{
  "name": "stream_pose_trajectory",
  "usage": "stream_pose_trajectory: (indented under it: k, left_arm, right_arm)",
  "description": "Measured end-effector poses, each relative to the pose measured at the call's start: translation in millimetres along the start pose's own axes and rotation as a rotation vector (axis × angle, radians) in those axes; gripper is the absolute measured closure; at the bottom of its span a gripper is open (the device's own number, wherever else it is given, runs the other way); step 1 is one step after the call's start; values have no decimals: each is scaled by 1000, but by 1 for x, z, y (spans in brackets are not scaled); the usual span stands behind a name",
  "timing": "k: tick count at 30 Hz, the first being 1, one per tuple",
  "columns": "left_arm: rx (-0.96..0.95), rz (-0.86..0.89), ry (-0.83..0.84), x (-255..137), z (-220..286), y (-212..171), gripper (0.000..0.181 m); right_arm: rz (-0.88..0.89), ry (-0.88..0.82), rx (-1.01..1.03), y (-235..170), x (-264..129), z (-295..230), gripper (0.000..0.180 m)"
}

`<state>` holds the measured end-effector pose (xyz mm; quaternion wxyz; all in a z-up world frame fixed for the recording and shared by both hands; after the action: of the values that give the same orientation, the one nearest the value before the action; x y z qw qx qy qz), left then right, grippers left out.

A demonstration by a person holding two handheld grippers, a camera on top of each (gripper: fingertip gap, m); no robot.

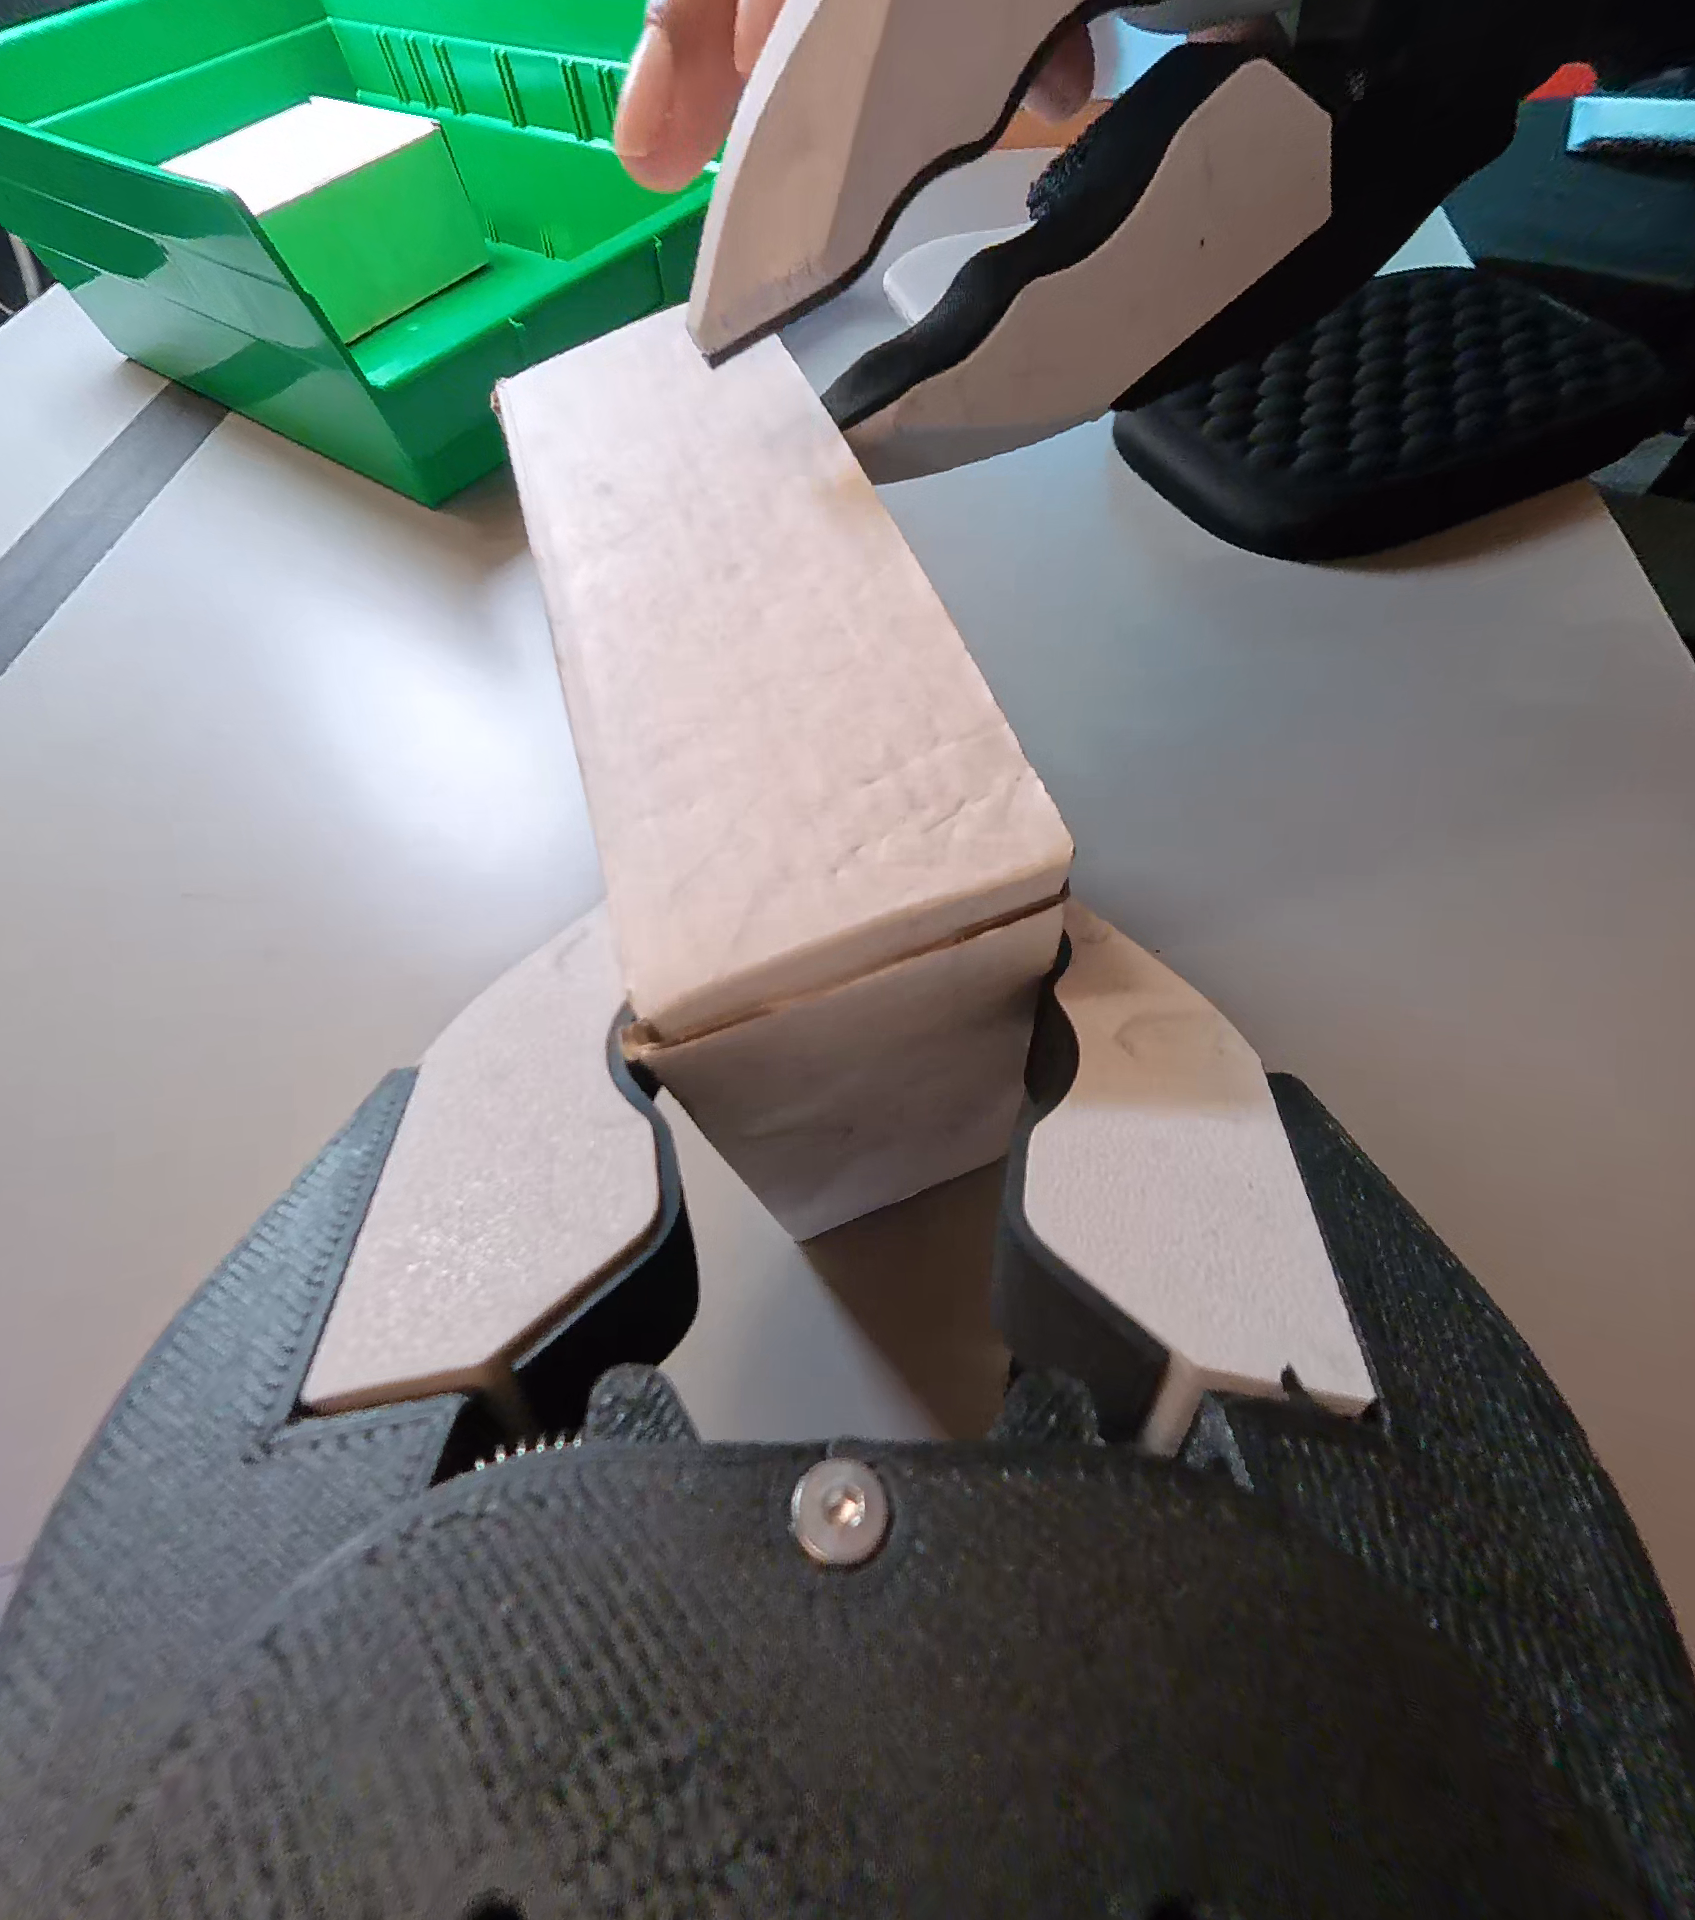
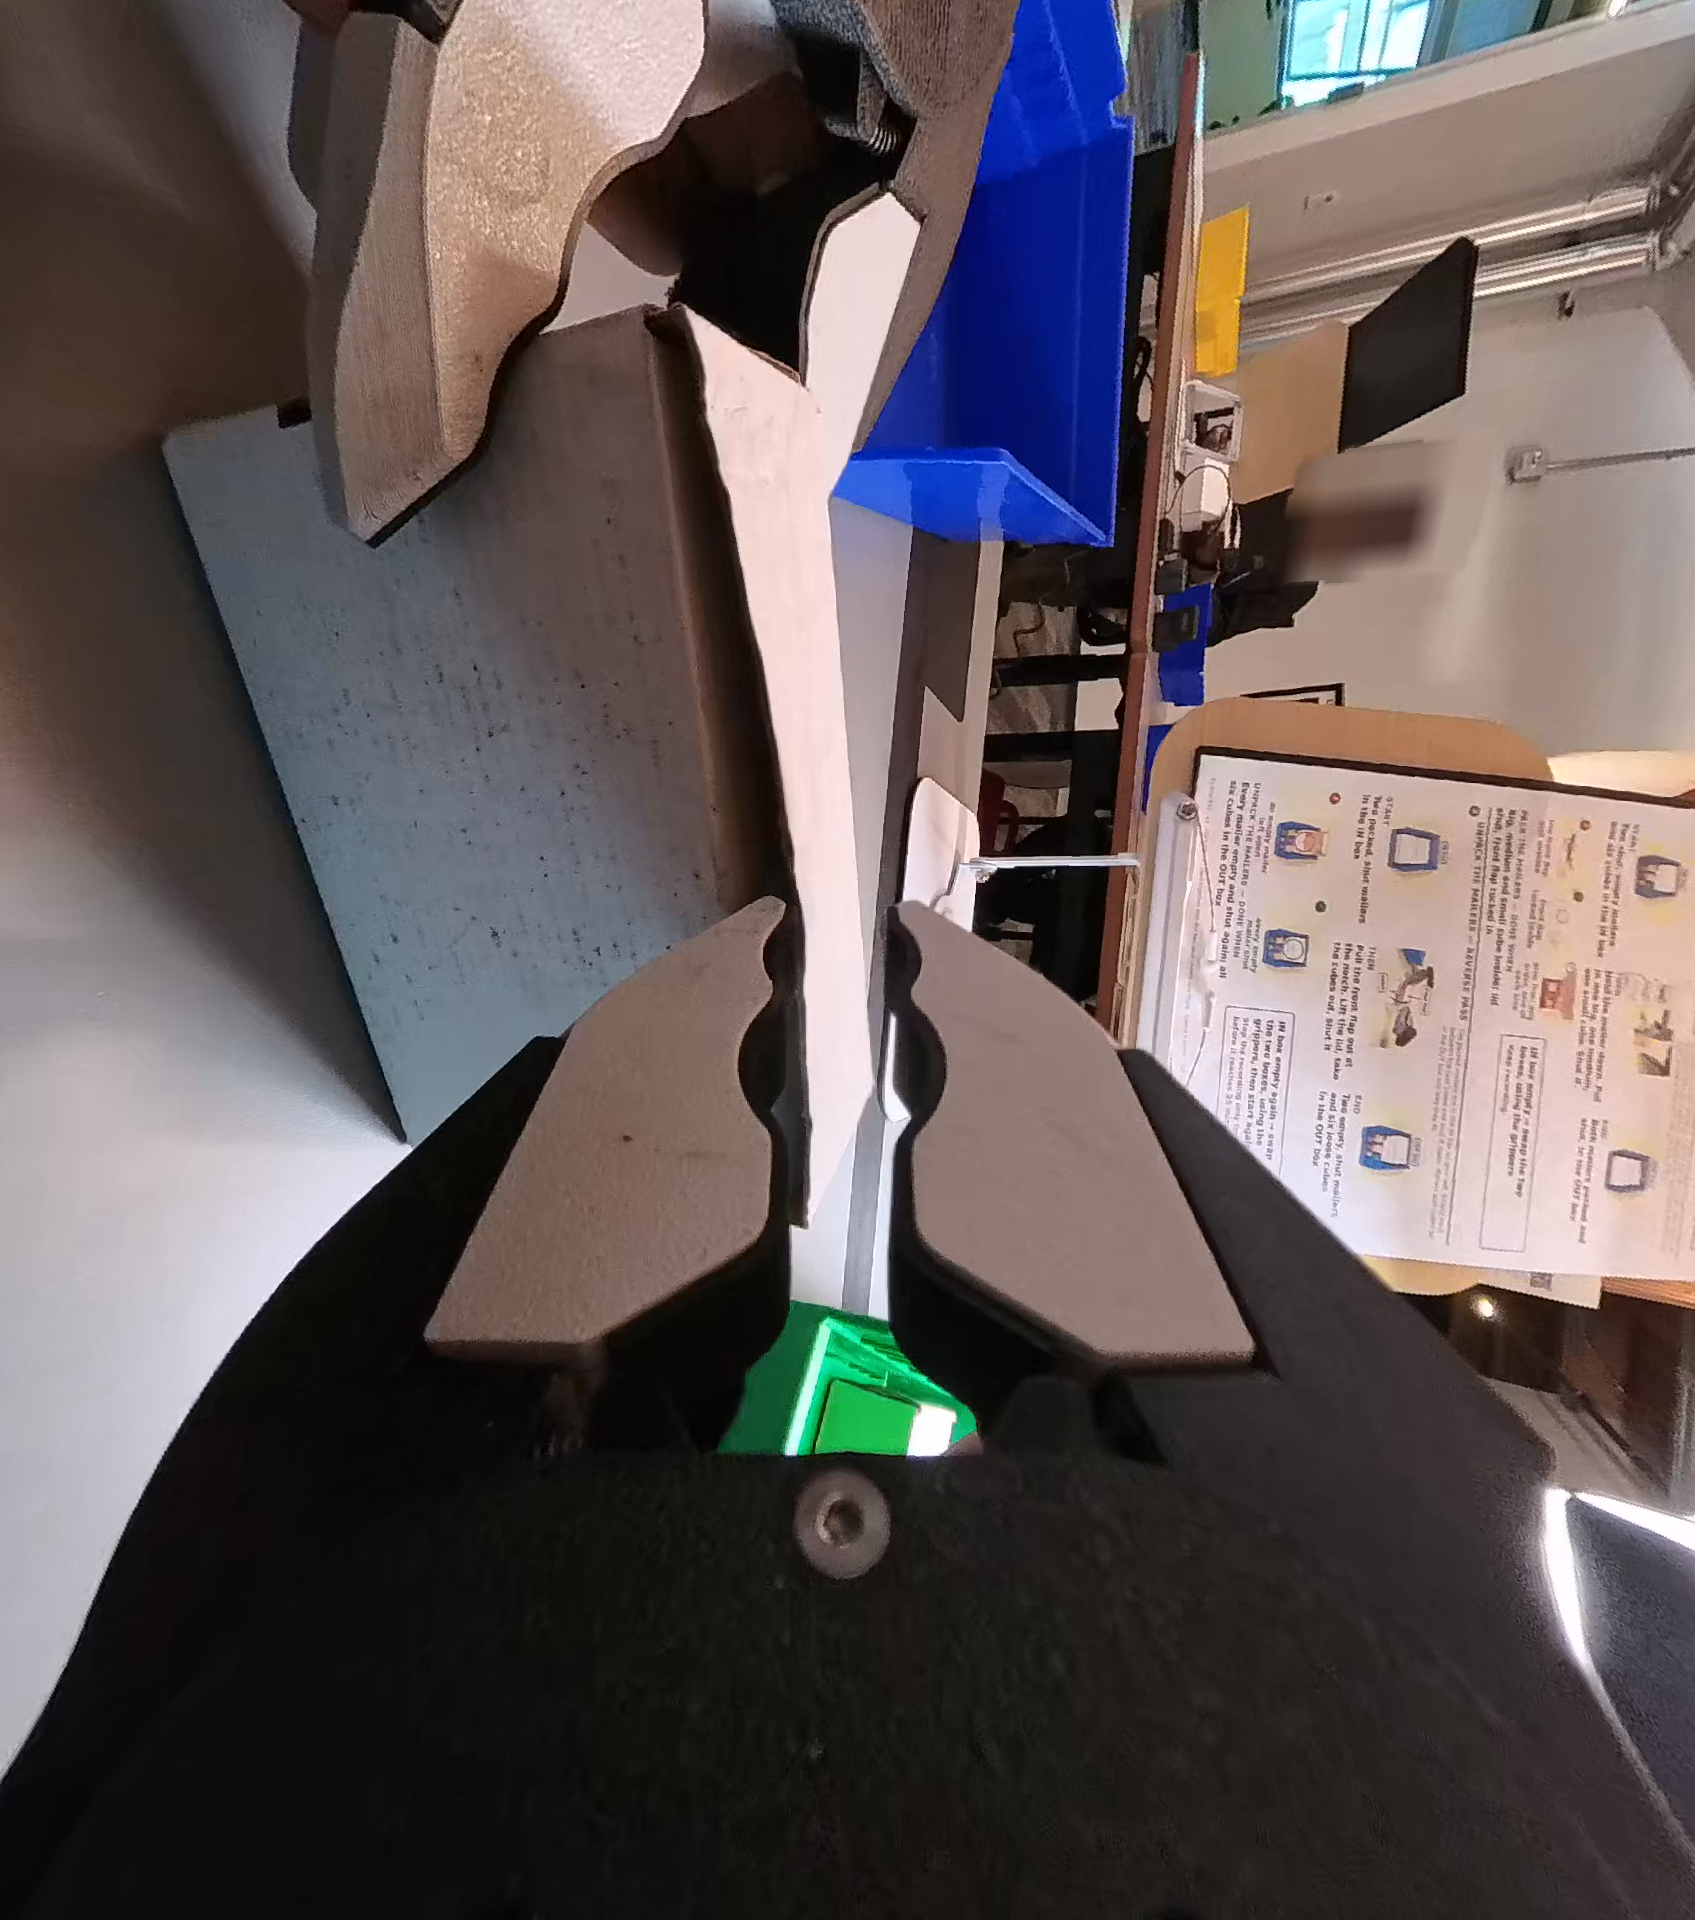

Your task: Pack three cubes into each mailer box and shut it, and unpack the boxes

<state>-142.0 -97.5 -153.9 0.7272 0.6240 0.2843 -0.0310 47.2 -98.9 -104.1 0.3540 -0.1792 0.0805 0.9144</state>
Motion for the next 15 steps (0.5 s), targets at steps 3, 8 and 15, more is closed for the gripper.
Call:
stream_pose_trajectory:
  k: [3, 8, 15]
  left_arm:
    - [-19, 55, 41, 2, 1, 1, 105]
    - [-75, 101, 161, 5, 3, 2, 101]
    - [-21, 80, 168, 1, 1, 5, 105]
  right_arm:
    - [-26, -13, 6, 0, 3, -1, 163]
    - [-55, -25, 38, 6, 7, -2, 167]
    - [-66, -36, 4, 9, 10, 0, 166]
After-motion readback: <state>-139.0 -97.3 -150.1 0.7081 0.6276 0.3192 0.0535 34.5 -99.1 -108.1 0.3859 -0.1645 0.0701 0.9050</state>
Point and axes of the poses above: each gripper's, where its closed fingertips meet, x out along the fingers, y out of its top, z = x × y across the jaws, the point moved 10 cm from there along -x, back along the fingers, and after that the axes turned 8 degrees about -x, right-handed, at the moved point
